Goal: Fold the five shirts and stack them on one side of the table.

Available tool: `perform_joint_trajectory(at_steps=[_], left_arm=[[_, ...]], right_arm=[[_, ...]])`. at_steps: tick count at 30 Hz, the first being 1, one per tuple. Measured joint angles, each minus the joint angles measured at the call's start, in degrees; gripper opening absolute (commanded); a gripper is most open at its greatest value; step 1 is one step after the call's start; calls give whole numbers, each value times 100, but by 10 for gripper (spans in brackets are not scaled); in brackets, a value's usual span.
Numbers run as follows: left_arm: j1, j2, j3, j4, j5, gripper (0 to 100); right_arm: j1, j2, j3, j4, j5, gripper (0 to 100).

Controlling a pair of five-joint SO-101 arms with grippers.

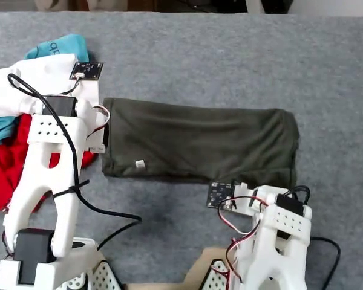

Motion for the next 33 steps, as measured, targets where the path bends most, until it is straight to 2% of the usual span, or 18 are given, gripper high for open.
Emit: perform_joint_trajectory(at_steps=[6, 10, 16, 24, 33], left_arm=[[0, 0, 0, 0, 0, 20], [0, 0, 0, 0, 0, 20], [0, 0, 0, 0, 0, 20], [0, 0, 0, 0, 0, 20], [0, 0, 0, 0, 0, 20]], right_arm=[[-9, 0, -9, -70, 0, 3], [35, 0, -149, 26, 0, 5], [53, 105, -1152, 782, 0, 5], [-229, 220, -2145, 914, 0, 5], [-352, 1908, -3754, 914, 0, 5]])
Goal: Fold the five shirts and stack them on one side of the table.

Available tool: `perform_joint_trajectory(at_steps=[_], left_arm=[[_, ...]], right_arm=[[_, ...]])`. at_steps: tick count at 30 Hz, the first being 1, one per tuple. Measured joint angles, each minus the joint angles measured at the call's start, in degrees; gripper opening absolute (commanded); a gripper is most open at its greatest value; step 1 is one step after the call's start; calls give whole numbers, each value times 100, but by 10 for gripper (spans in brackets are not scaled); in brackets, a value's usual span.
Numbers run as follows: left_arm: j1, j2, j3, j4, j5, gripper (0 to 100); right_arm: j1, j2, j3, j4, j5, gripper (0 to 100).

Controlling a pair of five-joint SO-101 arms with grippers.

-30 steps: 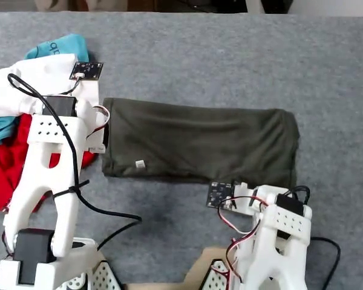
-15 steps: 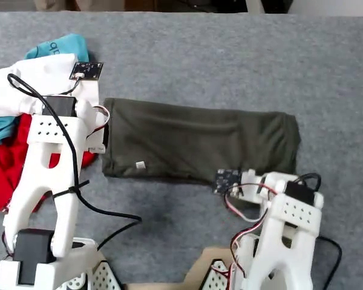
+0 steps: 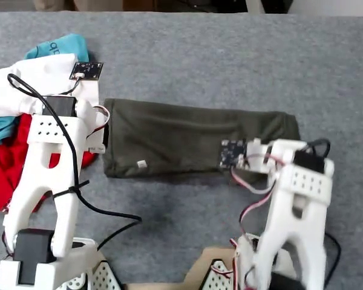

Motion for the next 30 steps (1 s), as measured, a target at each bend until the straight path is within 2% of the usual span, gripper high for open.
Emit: perform_joint_trajectory(at_steps=[7, 16, 23, 26, 30], left_arm=[[0, 0, 0, 0, 0, 20], [0, 0, 0, 0, 0, 20], [0, 0, 0, 0, 0, 20], [0, 0, 0, 0, 0, 20], [0, 0, 0, 0, 0, 20]], right_arm=[[-255, 1512, -1477, -123, 0, 5], [-826, 2374, -1697, -642, 0, 19], [-905, 2391, -1697, -1398, -738, 298], [-905, 2391, -1697, -1477, -888, 345], [-905, 2110, -1556, -1477, -914, 346]])
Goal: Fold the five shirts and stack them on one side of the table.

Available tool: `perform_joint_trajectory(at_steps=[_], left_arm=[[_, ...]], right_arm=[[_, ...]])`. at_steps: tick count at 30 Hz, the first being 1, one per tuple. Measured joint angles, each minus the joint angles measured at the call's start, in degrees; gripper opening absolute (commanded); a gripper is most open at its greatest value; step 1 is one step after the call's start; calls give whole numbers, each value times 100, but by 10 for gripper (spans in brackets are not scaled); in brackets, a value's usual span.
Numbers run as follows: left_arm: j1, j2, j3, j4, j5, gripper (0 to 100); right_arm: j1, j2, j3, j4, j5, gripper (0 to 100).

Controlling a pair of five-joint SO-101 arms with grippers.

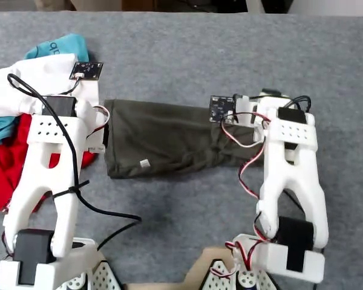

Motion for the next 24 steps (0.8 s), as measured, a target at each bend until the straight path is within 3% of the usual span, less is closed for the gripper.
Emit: perform_joint_trajectory(at_steps=[3, 8, 10, 15, 19, 24], left_arm=[[0, 0, 0, 0, 0, 20], [0, 0, 0, 0, 0, 20], [0, 0, 0, 0, 0, 20], [316, 0, 0, 0, 123, 20], [1064, 0, 132, -167, 281, 20], [2163, 0, 985, -1081, 325, 20]], right_arm=[[0, -536, 457, 0, 0, 320], [0, -1407, 1354, -35, -35, 0], [0, -1565, 1600, -35, -35, 39], [0, -1662, 1846, -35, -246, 16], [0, -1670, 1934, -97, -281, 16], [-26, -1354, 2242, -642, -299, 16]])
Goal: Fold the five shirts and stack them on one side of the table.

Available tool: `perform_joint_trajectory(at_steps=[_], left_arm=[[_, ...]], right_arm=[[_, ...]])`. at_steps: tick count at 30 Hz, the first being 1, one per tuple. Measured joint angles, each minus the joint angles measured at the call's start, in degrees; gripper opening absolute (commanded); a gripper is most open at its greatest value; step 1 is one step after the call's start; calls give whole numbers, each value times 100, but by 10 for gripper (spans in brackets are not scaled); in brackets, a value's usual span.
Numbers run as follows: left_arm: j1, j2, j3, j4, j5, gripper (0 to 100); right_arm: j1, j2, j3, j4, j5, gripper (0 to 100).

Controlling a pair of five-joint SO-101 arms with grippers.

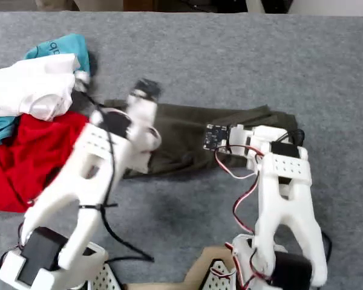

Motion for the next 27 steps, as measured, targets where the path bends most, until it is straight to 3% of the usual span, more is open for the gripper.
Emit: perform_joint_trajectory(at_steps=[3, 8, 16, 23, 27], left_arm=[[193, 141, 721, -712, 0, 20], [229, 993, 1486, -1204, 0, 19], [70, 1371, 1371, -1169, 0, 19], [-325, 220, 853, -782, 123, 19], [-914, -360, 791, -1275, 220, 19]], right_arm=[[0, 360, 0, -193, -237, 16], [0, 914, -44, -246, -589, 16], [9, 862, -44, -246, -730, 16], [9, -26, -44, 316, -730, 16], [9, -211, -44, 466, -730, 16]])
